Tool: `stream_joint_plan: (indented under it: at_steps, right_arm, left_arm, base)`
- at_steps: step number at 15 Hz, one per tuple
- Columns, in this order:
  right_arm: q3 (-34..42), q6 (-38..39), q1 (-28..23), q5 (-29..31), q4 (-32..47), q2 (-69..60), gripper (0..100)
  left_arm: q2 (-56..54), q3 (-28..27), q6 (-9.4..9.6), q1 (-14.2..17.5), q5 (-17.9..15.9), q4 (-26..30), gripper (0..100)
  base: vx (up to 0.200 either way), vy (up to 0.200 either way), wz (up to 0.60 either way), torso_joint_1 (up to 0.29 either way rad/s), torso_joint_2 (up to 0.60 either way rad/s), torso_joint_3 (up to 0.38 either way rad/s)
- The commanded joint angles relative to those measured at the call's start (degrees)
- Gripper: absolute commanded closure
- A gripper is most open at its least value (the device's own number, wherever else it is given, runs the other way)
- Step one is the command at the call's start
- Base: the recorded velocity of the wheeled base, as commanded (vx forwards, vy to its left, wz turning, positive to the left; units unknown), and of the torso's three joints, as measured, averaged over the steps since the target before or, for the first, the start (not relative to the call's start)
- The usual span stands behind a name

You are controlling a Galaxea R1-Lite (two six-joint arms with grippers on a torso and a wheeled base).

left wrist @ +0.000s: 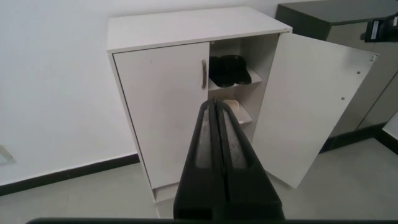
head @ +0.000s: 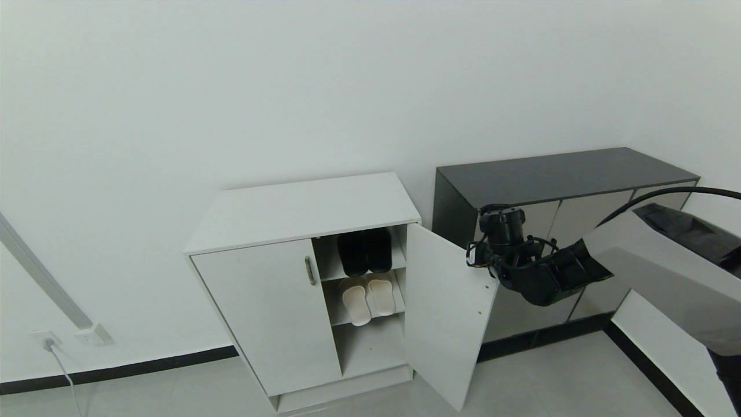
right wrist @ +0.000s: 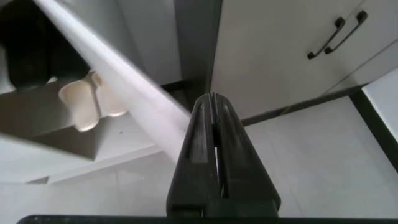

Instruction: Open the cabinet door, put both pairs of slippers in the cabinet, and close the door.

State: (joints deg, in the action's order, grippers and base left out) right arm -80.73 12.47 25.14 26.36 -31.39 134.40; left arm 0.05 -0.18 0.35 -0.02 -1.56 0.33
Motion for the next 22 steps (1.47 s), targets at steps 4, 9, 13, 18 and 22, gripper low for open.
stream_joint_plan:
  at_steps: [4,9,13,18,22]
  right_arm:
    - [-2.0,-0.2,-0.6,0.0,0.0,2.9,100]
    - [-1.8,-0.3,-0.4,0.1,0.1,3.4,100]
    - [0.7,-0.3,1.9,0.1,0.4,1.7,100]
    - [6.9,-0.1,9.5,-0.1,0.1,-4.1,100]
    - [10.0,0.9,16.3,-1.0,0.1,-8.3,100]
  left_arm:
    - [0.0,0.0,0.00,-0.1,0.0,0.0,100]
    - [0.0,0.0,0.00,-0.1,0.0,0.0,100]
    - [0.0,0.0,0.00,0.0,0.0,0.0,100]
    - [0.0,0.0,0.00,0.0,0.0,0.0,100]
    - [0.0,0.1,-0.09,0.0,0.1,0.0,100]
  base:
    - [0.000,0.000,0.00,0.000,0.00,0.000]
    - [0.000,0.000,0.00,0.000,0.00,0.000]
    - [0.000,0.000,0.00,0.000,0.00,0.000]
    - [0.000,0.000,0.00,0.000,0.00,0.000]
    - [0.000,0.000,0.00,0.000,0.00,0.000]
